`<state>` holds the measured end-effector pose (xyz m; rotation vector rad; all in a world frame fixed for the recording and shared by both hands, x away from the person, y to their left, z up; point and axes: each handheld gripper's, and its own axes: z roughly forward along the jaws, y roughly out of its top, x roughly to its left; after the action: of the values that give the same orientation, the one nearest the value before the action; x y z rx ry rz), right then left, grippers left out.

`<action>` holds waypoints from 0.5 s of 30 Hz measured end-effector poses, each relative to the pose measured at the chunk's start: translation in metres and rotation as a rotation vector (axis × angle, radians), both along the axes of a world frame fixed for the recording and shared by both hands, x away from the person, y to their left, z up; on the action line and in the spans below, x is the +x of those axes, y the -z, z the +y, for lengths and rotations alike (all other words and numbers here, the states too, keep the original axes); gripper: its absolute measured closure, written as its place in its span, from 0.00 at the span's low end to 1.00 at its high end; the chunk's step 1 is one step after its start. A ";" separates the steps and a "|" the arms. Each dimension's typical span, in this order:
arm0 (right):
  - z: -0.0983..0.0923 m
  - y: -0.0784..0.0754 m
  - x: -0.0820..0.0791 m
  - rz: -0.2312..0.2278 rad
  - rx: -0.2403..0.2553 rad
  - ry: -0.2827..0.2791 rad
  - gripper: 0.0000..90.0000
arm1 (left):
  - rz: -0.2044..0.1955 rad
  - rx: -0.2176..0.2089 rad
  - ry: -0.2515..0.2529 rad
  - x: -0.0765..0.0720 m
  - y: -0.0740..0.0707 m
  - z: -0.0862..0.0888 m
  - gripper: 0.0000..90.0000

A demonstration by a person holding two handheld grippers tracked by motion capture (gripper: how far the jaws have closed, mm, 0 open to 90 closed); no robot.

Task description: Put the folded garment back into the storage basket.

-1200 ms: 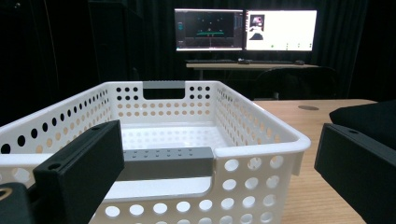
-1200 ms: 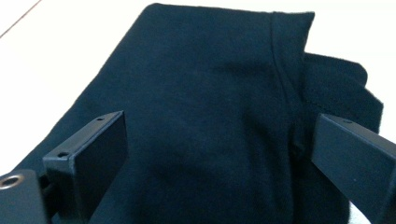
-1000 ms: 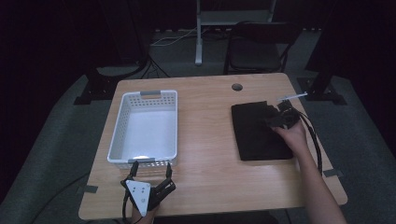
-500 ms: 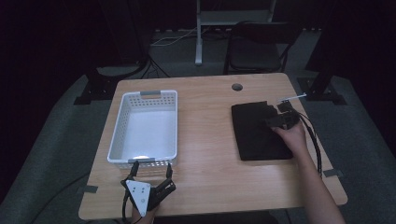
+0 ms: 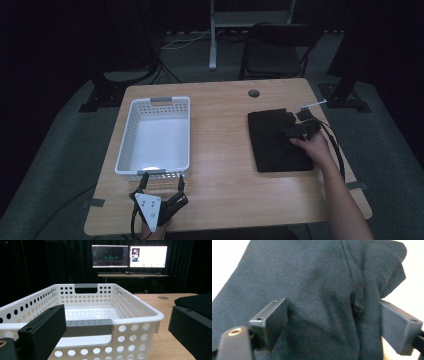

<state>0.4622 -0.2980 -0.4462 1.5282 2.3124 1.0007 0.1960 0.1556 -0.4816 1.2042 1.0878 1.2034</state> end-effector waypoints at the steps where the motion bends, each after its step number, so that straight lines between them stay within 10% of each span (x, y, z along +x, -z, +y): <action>1: 0.000 0.000 -0.001 0.000 0.005 -0.002 0.21 | 0.000 0.000 -0.002 0.000 0.000 0.000 0.03; 15: -0.013 0.007 -0.009 0.004 0.183 -0.011 0.57 | 0.003 0.000 -0.009 0.000 0.000 0.000 0.03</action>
<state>0.4534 -0.3111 -0.4528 1.5850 2.2885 1.2442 0.1963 0.1553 -0.4815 1.2025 1.0961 1.2085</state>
